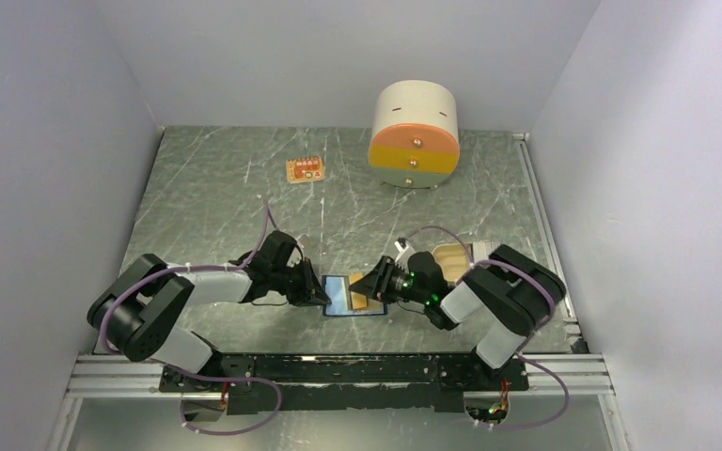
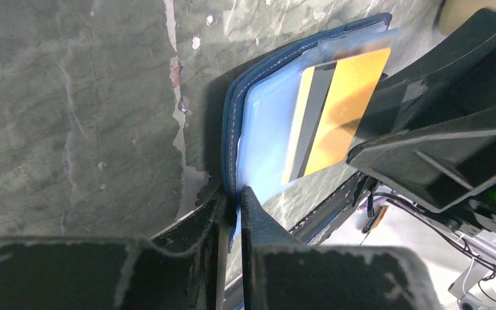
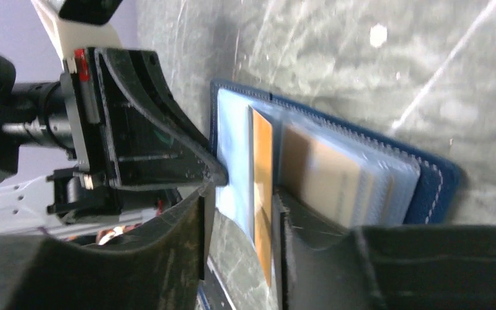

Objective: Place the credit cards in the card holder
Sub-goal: Insert the credit card into the card holder.

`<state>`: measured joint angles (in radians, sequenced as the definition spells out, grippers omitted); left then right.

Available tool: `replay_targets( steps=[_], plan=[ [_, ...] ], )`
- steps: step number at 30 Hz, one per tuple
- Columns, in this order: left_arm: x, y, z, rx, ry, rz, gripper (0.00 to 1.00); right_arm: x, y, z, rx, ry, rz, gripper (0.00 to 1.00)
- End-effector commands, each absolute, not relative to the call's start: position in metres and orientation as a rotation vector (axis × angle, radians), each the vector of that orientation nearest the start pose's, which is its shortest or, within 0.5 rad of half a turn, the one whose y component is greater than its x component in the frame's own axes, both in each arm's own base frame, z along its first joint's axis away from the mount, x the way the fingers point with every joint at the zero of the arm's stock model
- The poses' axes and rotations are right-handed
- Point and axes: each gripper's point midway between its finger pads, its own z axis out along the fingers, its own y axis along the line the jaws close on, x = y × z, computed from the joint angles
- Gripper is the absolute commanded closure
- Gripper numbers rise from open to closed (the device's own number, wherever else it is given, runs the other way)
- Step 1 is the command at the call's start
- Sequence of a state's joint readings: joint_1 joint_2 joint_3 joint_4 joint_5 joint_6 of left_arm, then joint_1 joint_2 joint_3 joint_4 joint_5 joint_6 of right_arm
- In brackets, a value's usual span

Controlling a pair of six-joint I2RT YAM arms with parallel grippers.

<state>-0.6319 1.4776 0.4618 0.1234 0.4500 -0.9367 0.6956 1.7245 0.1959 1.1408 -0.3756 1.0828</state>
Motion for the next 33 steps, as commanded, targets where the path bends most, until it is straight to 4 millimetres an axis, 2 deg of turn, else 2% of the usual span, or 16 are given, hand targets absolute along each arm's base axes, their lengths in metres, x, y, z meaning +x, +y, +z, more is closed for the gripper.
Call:
replay_targets(
  steps=[1,4,7,16,21,25,33],
  plan=[
    [0.182,-0.261,0.026,-0.176,2.712,-1.132,0.85,0.194,0.251,-0.017,0.135,2.504,1.002,0.56],
    [0.182,-0.262,0.028,-0.173,2.703,-1.146,0.87,0.2,0.241,-0.014,0.108,2.531,0.874,0.54],
    [0.182,-0.263,0.028,-0.167,2.702,-1.154,0.87,0.201,0.237,-0.011,0.099,2.54,0.833,0.53],
    [0.181,-0.264,0.031,-0.165,2.693,-1.17,0.87,0.185,0.255,-0.006,0.071,2.559,0.911,0.57],
    [0.179,-0.267,0.035,-0.186,2.677,-1.21,0.87,0.177,0.254,-0.01,0.08,2.597,0.892,0.57],
    [0.181,-0.264,0.035,-0.186,2.67,-1.175,0.87,0.176,0.251,-0.007,0.062,2.589,0.876,0.65],
    [0.18,-0.264,0.033,-0.191,2.669,-1.185,0.87,0.168,0.247,-0.008,0.066,2.582,0.901,0.72]
  ],
)
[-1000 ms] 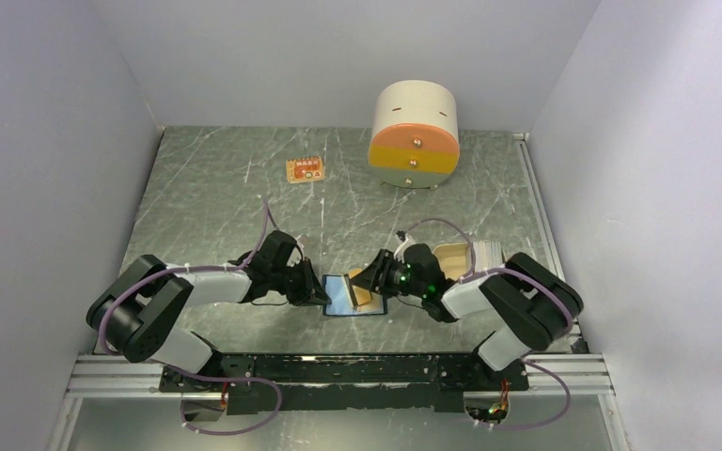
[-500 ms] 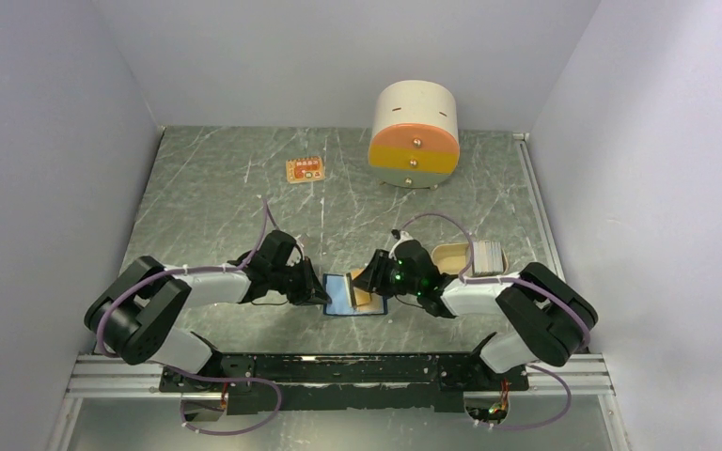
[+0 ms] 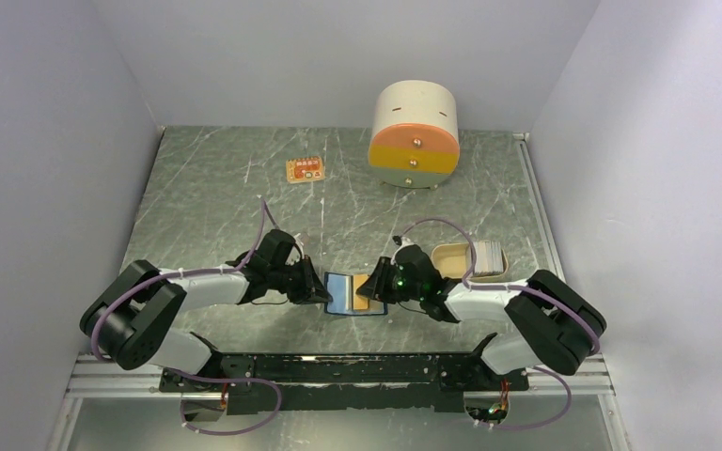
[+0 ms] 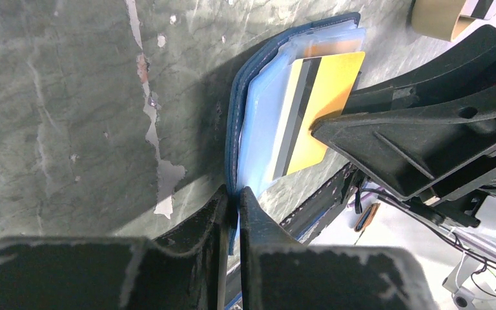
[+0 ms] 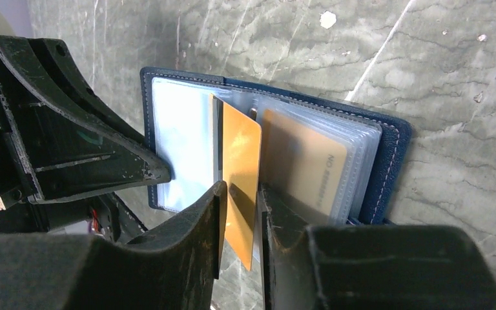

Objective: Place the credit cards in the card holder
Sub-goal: Insert the credit card into the card holder.

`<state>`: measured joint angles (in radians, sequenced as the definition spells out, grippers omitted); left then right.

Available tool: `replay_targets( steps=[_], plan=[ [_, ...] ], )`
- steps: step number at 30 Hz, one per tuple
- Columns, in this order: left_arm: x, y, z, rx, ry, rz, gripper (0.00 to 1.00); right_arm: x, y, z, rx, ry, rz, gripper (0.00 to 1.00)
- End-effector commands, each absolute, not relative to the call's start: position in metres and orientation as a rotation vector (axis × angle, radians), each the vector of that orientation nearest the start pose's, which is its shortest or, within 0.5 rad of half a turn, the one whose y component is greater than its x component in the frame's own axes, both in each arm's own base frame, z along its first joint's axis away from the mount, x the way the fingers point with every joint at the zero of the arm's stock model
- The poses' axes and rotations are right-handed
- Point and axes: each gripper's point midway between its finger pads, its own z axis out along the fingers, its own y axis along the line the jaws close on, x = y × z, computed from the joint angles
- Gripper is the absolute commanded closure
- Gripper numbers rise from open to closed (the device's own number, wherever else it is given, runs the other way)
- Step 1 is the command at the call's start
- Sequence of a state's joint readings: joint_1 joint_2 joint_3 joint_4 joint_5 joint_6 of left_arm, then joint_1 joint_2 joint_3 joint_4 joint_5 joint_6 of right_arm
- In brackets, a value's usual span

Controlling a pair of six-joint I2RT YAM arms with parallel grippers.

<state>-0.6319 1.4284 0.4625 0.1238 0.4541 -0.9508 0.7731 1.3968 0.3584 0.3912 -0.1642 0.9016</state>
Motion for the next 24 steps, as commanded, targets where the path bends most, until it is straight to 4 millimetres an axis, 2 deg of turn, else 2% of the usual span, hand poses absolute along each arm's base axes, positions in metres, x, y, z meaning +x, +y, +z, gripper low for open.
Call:
replay_targets(
  steps=[1,10,16,19,24],
  plan=[
    [0.18,-0.264,0.032,-0.192,2.672,-1.181,0.87,0.167,0.247,-0.009,0.063,2.584,0.907,0.72],
    [0.182,-0.267,0.033,-0.174,2.668,-1.185,0.87,0.168,0.26,-0.008,-0.026,2.596,0.944,0.73],
    [0.181,-0.268,0.033,-0.174,2.663,-1.199,0.87,0.165,0.262,-0.01,0.013,2.604,0.967,0.73],
    [0.18,-0.269,0.031,-0.168,2.674,-1.194,0.87,0.167,0.257,-0.009,0.027,2.612,0.924,0.64],
    [0.18,-0.27,0.031,-0.163,2.676,-1.198,0.87,0.172,0.237,-0.006,0.021,2.639,0.74,0.56]
  ],
)
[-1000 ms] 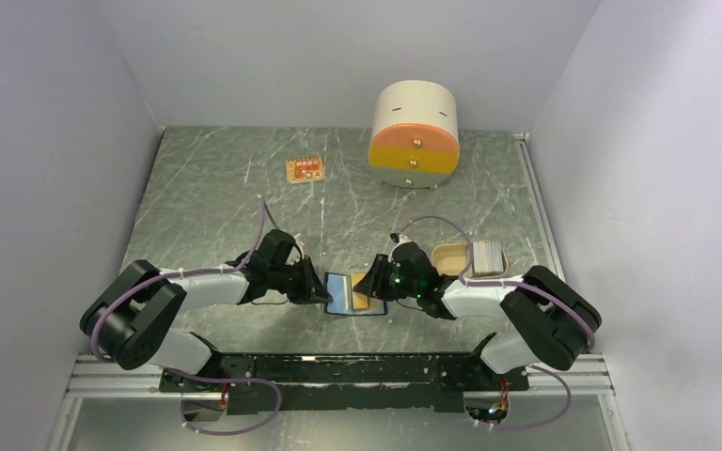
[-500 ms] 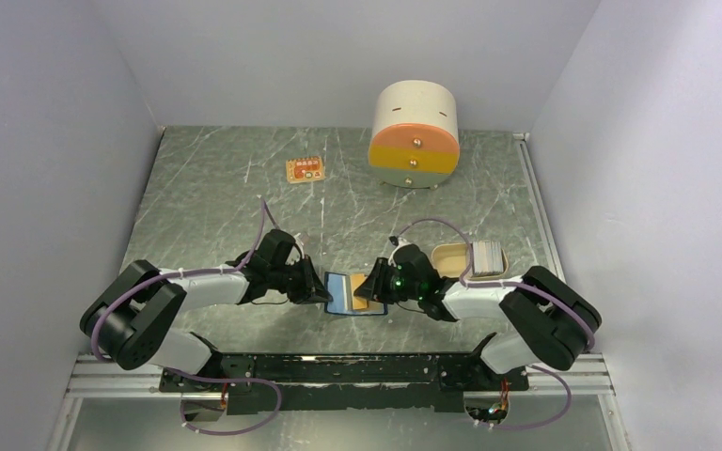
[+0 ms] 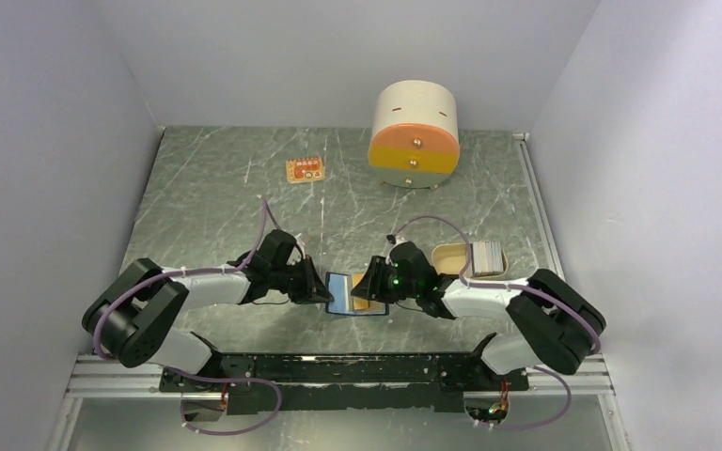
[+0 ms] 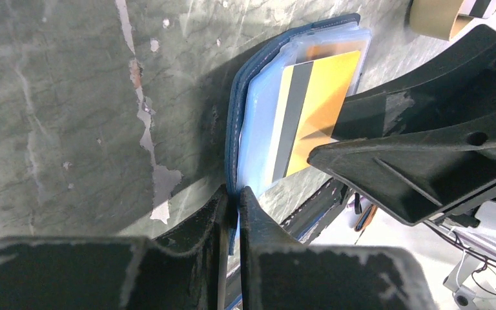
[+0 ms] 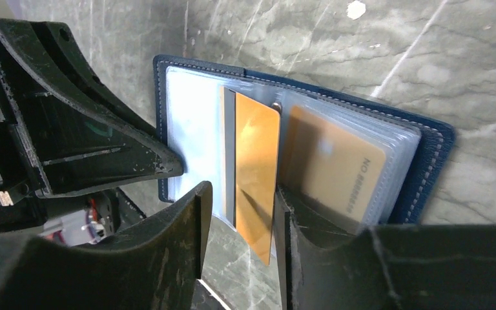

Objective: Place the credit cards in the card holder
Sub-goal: Insert the credit card into the card holder.

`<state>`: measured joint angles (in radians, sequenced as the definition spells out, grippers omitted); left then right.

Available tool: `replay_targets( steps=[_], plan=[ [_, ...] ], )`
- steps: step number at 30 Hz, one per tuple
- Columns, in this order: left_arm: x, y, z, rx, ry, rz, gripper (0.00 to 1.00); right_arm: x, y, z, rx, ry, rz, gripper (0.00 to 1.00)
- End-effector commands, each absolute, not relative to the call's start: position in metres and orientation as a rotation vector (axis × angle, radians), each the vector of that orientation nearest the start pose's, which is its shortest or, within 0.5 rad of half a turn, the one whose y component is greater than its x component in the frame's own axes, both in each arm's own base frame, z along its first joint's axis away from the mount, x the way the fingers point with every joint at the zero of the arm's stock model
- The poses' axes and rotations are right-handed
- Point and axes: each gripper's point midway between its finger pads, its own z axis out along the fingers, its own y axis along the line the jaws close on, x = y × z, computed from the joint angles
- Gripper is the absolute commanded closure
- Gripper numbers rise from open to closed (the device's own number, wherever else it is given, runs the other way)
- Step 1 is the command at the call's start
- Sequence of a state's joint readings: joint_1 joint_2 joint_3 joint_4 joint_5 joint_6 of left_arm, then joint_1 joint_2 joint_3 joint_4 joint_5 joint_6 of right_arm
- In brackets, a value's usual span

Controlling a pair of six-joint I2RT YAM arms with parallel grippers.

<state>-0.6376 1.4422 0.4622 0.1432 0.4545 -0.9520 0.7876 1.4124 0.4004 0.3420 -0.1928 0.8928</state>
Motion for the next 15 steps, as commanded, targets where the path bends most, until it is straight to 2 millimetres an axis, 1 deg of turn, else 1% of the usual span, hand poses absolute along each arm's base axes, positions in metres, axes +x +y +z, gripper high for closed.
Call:
replay_targets(
  steps=[1,5,8,12,15],
  plan=[
    [0.18,-0.27,0.032,-0.159,2.678,-1.195,0.87,0.174,0.235,-0.003,0.016,2.636,0.718,0.55],
    [0.182,-0.271,0.033,-0.152,2.677,-1.19,0.87,0.18,0.23,0.002,-0.006,2.638,0.645,0.54],
    [0.181,-0.271,0.032,-0.154,2.681,-1.189,0.87,0.182,0.228,0.006,-0.019,2.635,0.622,0.54],
    [0.181,-0.271,0.032,-0.152,2.681,-1.189,0.87,0.184,0.235,0.013,-0.032,2.602,0.674,0.55],
    [0.179,-0.273,0.032,-0.149,2.679,-1.202,0.87,0.182,0.245,0.011,-0.038,2.594,0.743,0.56]
  ],
)
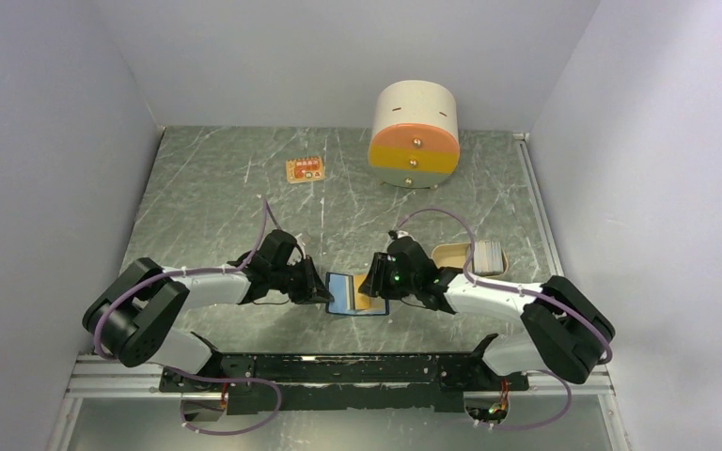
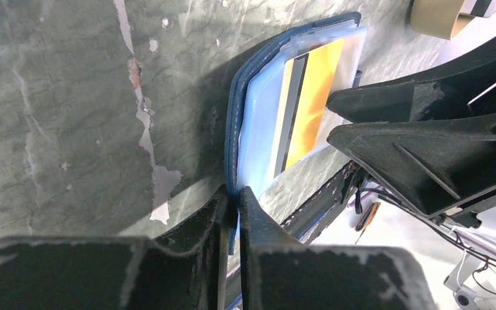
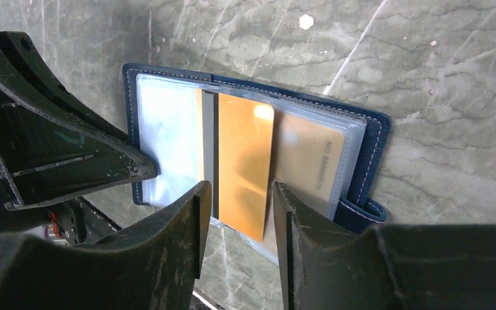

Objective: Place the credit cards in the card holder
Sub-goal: Insert the credit card into the card holder.

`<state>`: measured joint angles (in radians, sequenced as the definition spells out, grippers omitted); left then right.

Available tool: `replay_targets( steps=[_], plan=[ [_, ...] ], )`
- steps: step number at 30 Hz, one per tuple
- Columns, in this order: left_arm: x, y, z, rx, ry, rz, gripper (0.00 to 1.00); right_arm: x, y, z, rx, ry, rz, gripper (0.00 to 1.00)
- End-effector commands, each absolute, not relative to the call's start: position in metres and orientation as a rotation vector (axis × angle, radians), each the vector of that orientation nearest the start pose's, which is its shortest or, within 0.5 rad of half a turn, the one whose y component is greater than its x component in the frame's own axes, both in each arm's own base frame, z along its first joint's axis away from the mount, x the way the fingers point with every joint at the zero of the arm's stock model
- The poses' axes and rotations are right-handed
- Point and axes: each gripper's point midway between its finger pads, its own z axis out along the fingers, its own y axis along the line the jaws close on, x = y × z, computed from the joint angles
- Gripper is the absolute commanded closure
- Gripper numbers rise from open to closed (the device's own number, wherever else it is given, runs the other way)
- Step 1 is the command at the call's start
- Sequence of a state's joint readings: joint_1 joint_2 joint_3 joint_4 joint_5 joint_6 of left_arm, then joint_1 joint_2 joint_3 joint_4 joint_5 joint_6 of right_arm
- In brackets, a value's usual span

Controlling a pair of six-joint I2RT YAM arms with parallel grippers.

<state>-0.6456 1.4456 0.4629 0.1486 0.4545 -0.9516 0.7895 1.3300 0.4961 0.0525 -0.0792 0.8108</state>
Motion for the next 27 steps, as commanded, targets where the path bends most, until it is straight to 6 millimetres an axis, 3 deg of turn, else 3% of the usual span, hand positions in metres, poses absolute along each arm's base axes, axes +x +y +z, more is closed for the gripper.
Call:
replay_targets(
  steps=[1,13,18,27],
  plan=[
    [0.179,-0.274,0.033,-0.146,2.679,-1.207,0.87,0.181,0.248,0.009,-0.044,2.597,0.757,0.56],
    [0.179,-0.283,0.044,-0.1,2.645,-1.249,0.8,0.177,0.287,0.015,-0.13,2.537,0.946,0.59],
    [0.178,-0.284,0.042,-0.091,2.654,-1.253,0.79,0.181,0.284,0.013,-0.117,2.53,0.907,0.59],
    [0.177,-0.282,0.04,-0.095,2.66,-1.24,0.81,0.203,0.26,0.032,0.003,2.446,0.741,0.48]
  ],
)
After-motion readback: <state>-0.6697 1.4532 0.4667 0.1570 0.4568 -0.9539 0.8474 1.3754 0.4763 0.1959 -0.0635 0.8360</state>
